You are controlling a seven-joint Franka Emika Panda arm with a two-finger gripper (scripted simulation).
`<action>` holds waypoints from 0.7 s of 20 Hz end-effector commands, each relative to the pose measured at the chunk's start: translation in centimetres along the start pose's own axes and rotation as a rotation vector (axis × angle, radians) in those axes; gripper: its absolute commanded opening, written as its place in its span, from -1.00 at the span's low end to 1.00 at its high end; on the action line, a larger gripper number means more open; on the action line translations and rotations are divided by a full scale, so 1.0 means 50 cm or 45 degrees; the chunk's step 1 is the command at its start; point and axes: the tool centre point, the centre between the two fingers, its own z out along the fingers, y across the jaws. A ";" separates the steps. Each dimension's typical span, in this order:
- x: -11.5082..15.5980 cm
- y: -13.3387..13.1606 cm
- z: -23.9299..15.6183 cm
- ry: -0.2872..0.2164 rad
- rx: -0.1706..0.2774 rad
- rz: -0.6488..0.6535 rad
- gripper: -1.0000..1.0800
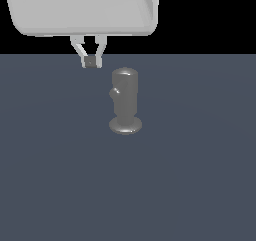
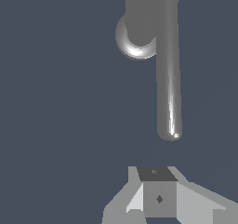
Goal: Turn on the faucet by rotating a designated handle.
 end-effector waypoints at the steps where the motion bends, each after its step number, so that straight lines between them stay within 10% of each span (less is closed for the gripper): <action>1: 0.014 -0.008 0.033 0.002 0.003 0.007 -1.00; 14: 0.055 -0.028 0.120 0.004 0.008 0.024 -1.00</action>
